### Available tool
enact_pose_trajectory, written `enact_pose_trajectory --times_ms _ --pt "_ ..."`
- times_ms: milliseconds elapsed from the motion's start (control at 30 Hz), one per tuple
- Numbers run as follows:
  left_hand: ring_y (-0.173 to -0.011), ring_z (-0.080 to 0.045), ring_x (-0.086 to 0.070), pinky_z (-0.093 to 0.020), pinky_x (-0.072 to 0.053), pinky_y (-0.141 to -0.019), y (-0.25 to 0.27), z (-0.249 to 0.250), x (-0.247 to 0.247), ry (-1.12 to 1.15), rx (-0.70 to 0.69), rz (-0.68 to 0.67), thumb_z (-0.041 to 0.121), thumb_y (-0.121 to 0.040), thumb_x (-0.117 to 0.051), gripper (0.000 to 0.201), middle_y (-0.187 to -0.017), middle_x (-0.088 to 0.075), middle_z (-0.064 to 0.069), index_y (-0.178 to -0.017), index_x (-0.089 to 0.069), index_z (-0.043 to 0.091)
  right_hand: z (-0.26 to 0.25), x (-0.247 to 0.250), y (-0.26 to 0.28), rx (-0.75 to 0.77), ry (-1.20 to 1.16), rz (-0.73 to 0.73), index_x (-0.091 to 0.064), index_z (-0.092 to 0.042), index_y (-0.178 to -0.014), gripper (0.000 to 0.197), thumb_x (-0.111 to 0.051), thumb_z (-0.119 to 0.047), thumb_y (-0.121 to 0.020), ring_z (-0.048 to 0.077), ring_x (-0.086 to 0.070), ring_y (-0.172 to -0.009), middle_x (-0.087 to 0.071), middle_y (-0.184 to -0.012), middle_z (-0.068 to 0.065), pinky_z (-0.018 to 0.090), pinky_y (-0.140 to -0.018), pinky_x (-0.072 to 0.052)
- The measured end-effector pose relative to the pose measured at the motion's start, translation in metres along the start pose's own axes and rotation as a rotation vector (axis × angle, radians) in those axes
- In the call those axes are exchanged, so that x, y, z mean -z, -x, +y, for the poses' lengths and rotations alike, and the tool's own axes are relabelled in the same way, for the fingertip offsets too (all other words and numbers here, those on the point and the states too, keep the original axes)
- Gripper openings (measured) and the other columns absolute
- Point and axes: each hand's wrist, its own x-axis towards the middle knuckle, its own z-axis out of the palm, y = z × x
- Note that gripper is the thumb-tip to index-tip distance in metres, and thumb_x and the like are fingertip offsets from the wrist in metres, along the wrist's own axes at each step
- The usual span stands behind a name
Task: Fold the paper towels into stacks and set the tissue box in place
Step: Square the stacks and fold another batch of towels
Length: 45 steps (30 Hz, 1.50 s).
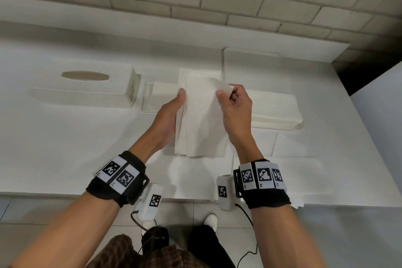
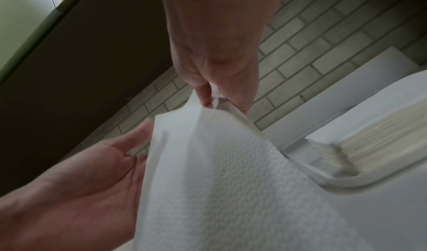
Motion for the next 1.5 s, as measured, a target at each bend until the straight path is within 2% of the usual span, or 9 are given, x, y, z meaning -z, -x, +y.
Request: enact_pose_trajectory --times_ms 133,200,333,467,733,900,1133,1333,1500 --pt "-0.105 -0.024 -0.069 -0.047 -0.051 -0.098 0.003 -0.002 0.003 -0.148 -0.111 0.08 0.022 -0.094 -0.059 0.023 -0.114 -0.072 -0.008 -0.114 -0.066 0.014 0.007 -0.001 0.009 -0.074 -0.001 -0.137 -0.042 -0.028 -0.128 0.053 -0.073 -0.028 -0.085 0.009 -0.058 -0.11 -0.056 -0.124 -0.006 0.03 -0.091 -0.053" --pt "-0.105 -0.026 -0.069 -0.043 -0.053 -0.094 0.005 0.001 0.006 -0.162 -0.151 0.053 0.02 -0.093 -0.061 0.024 -0.114 -0.071 -0.012 -0.114 -0.065 0.011 0.012 0.003 0.014 -0.178 -0.037 -0.28 -0.04 -0.025 -0.137 0.067 -0.077 -0.031 -0.081 0.014 -0.059 -0.119 -0.058 -0.133 -0.003 0.038 -0.099 -0.052" --pt "-0.102 -0.016 -0.07 -0.028 -0.056 -0.085 0.009 0.002 0.013 -0.229 -0.177 0.006 0.01 -0.084 -0.07 0.033 -0.112 -0.072 -0.004 -0.115 -0.062 0.016 0.017 0.003 0.025 -0.189 -0.011 -0.363 -0.06 -0.013 -0.126 0.037 -0.068 -0.021 -0.09 0.018 -0.068 -0.108 -0.072 -0.116 0.004 0.043 -0.098 -0.053" --pt "-0.105 -0.016 -0.069 -0.029 -0.054 -0.088 0.011 -0.006 0.017 -0.248 -0.17 0.007 0.01 -0.086 -0.068 0.034 -0.114 -0.072 -0.003 -0.119 -0.062 0.014 0.02 0.0 0.031 -0.139 -0.076 -0.323 -0.063 -0.013 -0.12 0.03 -0.067 -0.016 -0.09 0.019 -0.069 -0.106 -0.072 -0.113 0.005 0.038 -0.095 -0.055" --pt "-0.114 -0.021 -0.064 -0.039 -0.052 -0.096 0.007 -0.027 0.017 -0.238 -0.121 -0.042 0.01 -0.082 -0.073 0.051 -0.123 -0.066 -0.009 -0.128 -0.052 0.014 0.03 0.003 0.035 -0.216 -0.08 -0.31 -0.065 -0.01 -0.117 0.041 -0.078 -0.013 -0.079 0.021 -0.07 -0.103 -0.073 -0.11 0.008 0.042 -0.093 -0.056" --pt "-0.107 -0.009 -0.066 -0.021 -0.052 -0.086 0.011 -0.028 0.012 -0.225 -0.192 -0.019 0.003 -0.089 -0.063 0.037 -0.113 -0.068 0.005 -0.114 -0.056 0.029 0.033 0.006 0.037 -0.2 -0.09 -0.306 -0.069 -0.012 -0.113 0.032 -0.076 -0.012 -0.081 0.018 -0.071 -0.1 -0.075 -0.107 0.005 0.031 -0.087 -0.056" --pt "-0.119 -0.019 -0.061 -0.041 -0.049 -0.101 0.009 -0.032 0.017 -0.278 -0.184 -0.041 0.02 -0.084 -0.069 0.049 -0.126 -0.065 -0.006 -0.13 -0.051 0.016 0.033 0.003 0.036 -0.186 -0.12 -0.315 -0.068 -0.008 -0.114 0.033 -0.075 -0.011 -0.082 0.024 -0.071 -0.103 -0.074 -0.108 0.009 0.041 -0.092 -0.055" --pt "-0.099 -0.027 -0.066 -0.045 -0.052 -0.089 0.0 -0.009 0.021 -0.592 -0.241 0.026 0.008 -0.087 -0.065 0.022 -0.105 -0.07 -0.011 -0.109 -0.064 0.008 0.001 0.021 0.021 -0.028 -0.001 -0.336 -0.071 -0.011 -0.096 0.015 -0.075 -0.009 -0.081 0.007 -0.066 -0.074 -0.071 -0.084 -0.001 0.02 -0.066 -0.051" --pt "-0.082 -0.022 -0.067 -0.04 -0.053 -0.073 0.0 0.005 0.019 -0.805 -0.198 -0.134 0.009 -0.08 -0.07 0.016 -0.088 -0.071 -0.001 -0.091 -0.069 0.02 -0.008 0.027 0.004 -0.042 0.392 -0.565 -0.076 -0.014 -0.093 0.011 -0.072 -0.018 -0.084 0.012 -0.069 -0.07 -0.074 -0.082 0.002 0.024 -0.06 -0.052"
